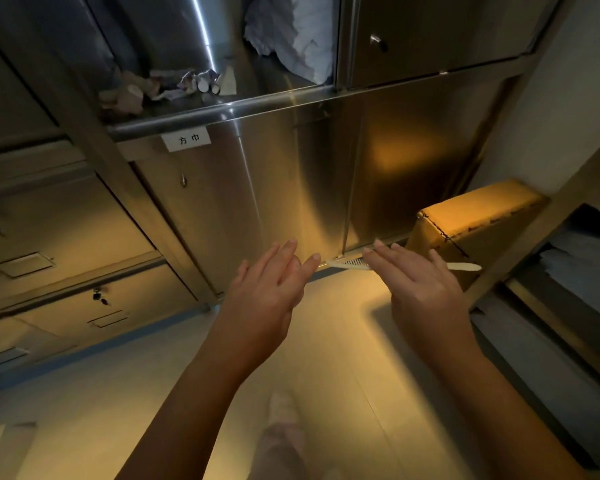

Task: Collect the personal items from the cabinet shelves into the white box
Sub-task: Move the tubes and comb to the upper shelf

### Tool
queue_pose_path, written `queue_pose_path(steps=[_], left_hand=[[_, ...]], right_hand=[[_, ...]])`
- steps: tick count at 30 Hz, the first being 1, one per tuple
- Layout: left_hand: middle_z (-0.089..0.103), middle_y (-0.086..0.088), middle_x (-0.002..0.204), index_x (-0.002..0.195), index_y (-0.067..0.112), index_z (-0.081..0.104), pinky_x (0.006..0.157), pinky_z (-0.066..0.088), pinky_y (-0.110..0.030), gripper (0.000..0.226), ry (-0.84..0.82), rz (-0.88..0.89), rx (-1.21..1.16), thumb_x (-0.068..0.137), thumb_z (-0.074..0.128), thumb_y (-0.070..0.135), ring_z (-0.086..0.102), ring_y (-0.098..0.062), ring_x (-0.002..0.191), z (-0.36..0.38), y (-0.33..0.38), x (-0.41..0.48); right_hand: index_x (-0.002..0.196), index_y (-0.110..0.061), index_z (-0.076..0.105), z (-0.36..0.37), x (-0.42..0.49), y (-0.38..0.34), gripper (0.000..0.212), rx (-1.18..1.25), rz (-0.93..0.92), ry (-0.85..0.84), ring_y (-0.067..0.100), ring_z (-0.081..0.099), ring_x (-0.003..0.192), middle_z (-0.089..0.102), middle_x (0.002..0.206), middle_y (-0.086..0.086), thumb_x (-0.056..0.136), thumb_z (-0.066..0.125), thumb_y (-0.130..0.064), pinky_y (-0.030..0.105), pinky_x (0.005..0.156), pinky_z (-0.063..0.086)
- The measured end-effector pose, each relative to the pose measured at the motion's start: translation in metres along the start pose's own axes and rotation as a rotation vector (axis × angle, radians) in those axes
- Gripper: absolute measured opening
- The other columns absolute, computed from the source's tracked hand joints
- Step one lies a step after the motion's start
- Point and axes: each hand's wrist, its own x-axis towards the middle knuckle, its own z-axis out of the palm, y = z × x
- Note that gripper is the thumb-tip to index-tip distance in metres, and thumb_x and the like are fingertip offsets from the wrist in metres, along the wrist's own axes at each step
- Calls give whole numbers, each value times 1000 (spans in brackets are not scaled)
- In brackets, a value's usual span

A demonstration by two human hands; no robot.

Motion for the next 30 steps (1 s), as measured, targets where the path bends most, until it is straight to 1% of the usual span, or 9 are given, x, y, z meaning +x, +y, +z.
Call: queue_pose_path(steps=[2,5,8,12,16,22,26,28,30], left_hand=[[43,-20,138,134,15,44,93,39,-62,66,-25,-10,-23,76,65,-7,40,-40,126,3,-11,16],[28,-12,149,139,26,24,107,27,-55,68,-57,-8,-21,86,56,-1,24,-31,137,10,-31,43],[30,-13,147,140,21,32,104,25,-56,68,-57,-9,-38,83,59,-4,26,-33,136,14,-55,73],[14,-5,154,136,35,8,110,12,-46,74,-63,2,-26,87,55,4,9,-23,141,22,-96,120],[27,-11,149,134,30,18,104,15,-49,77,-24,-15,-40,80,62,-3,20,-28,137,19,-142,168],[26,-12,149,135,30,20,104,23,-56,71,23,-39,-3,84,59,1,22,-31,138,15,-204,231],[42,-21,139,134,14,42,92,38,-64,69,77,-67,-12,73,68,-4,40,-40,127,21,-228,260],[42,-20,139,135,15,41,93,38,-63,68,74,-90,-9,75,67,-3,39,-39,127,26,-237,275],[38,-17,142,136,22,32,97,34,-60,67,74,-105,0,79,62,2,35,-36,130,33,-247,292]], right_hand=[[108,-1,66,12,14,4,53,6,4,-12,39,63,99,66,108,21,60,71,21,63,86,38],[109,-2,66,32,37,10,51,1,-2,-32,39,62,101,65,110,20,63,71,18,63,87,38],[110,-3,66,54,66,19,49,-2,-11,-36,38,62,102,65,111,20,64,71,16,64,88,37],[109,-5,67,87,118,28,49,-13,-30,-30,37,62,101,65,110,19,64,74,13,64,88,37],[109,-4,67,117,185,28,48,0,-64,-10,38,62,102,65,111,20,64,74,12,64,90,35],[107,-4,68,159,258,29,47,-7,-84,25,38,62,101,66,109,19,63,75,12,64,89,37],[105,-3,68,184,285,37,47,2,-103,36,38,62,100,66,108,20,62,74,15,65,87,37],[105,-3,68,197,300,43,48,16,-119,26,38,62,101,66,108,20,61,75,16,65,87,38],[105,-3,68,210,317,52,49,25,-129,30,38,62,101,66,108,20,60,76,16,66,87,39]])
